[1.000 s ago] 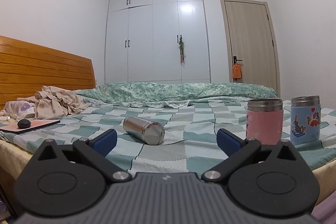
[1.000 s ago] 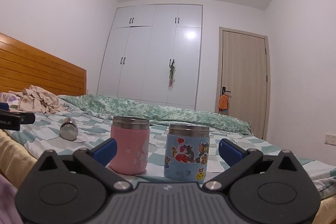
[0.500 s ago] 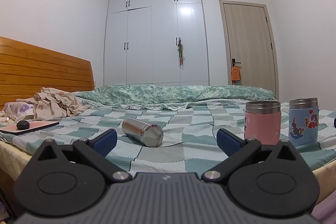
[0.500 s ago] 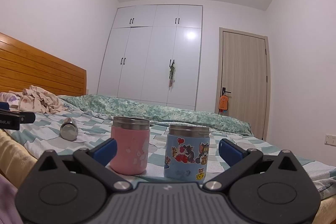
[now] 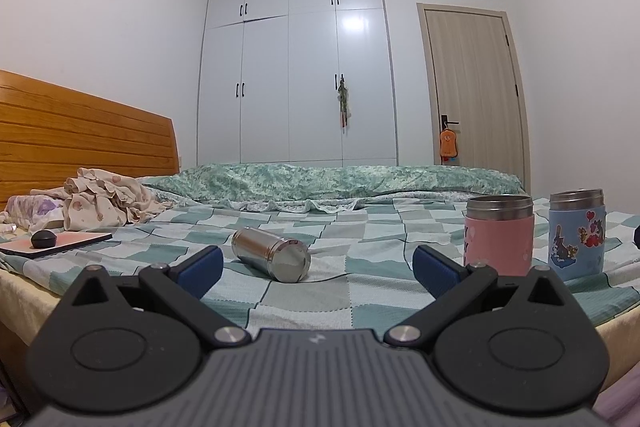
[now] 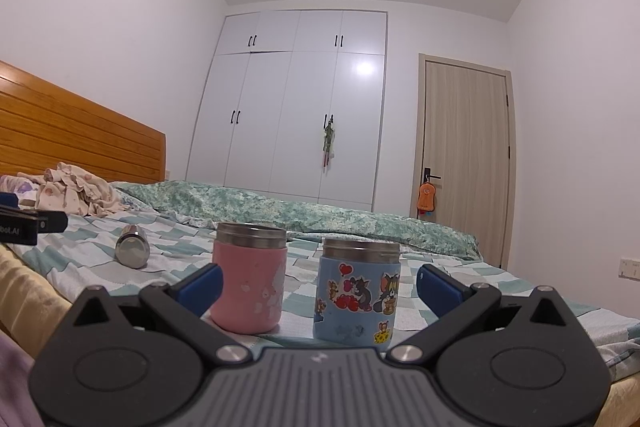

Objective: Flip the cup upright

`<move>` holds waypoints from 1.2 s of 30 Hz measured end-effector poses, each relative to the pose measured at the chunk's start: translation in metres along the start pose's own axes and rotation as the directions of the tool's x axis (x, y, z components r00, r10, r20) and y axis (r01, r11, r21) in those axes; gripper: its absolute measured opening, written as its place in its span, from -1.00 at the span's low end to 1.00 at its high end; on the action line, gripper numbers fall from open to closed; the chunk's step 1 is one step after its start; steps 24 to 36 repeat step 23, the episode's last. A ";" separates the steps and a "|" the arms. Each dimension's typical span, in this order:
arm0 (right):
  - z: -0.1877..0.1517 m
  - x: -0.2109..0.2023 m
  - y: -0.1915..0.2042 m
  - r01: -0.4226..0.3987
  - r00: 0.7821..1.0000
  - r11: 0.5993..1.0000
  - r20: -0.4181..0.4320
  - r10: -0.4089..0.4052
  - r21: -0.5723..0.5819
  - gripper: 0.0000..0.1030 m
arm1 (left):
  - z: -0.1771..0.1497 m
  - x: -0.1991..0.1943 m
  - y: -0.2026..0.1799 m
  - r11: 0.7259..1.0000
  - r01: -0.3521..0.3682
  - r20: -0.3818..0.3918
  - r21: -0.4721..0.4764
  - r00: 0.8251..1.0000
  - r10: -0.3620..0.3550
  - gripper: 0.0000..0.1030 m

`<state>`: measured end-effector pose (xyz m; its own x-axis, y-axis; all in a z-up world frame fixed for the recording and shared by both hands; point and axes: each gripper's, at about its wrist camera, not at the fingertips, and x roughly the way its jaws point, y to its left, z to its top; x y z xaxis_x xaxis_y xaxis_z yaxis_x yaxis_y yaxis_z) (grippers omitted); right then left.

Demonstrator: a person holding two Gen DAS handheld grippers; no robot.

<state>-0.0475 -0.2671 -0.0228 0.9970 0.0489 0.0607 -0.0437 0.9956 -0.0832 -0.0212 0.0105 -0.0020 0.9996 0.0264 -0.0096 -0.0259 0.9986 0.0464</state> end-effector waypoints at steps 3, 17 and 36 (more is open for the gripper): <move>0.000 0.000 0.000 0.000 1.000 1.000 0.000 0.000 0.000 1.00 | 0.000 0.000 0.000 1.000 0.000 0.002 -0.001 1.000 0.000 1.00; 0.000 0.000 0.000 0.000 1.000 1.000 0.000 0.000 -0.002 1.00 | 0.000 -0.001 0.001 1.000 -0.002 0.006 -0.004 1.000 0.002 1.00; 0.000 0.000 0.000 0.000 1.000 1.000 -0.001 0.000 -0.004 1.00 | 0.002 -0.001 0.000 1.000 -0.002 0.010 -0.006 1.000 0.002 1.00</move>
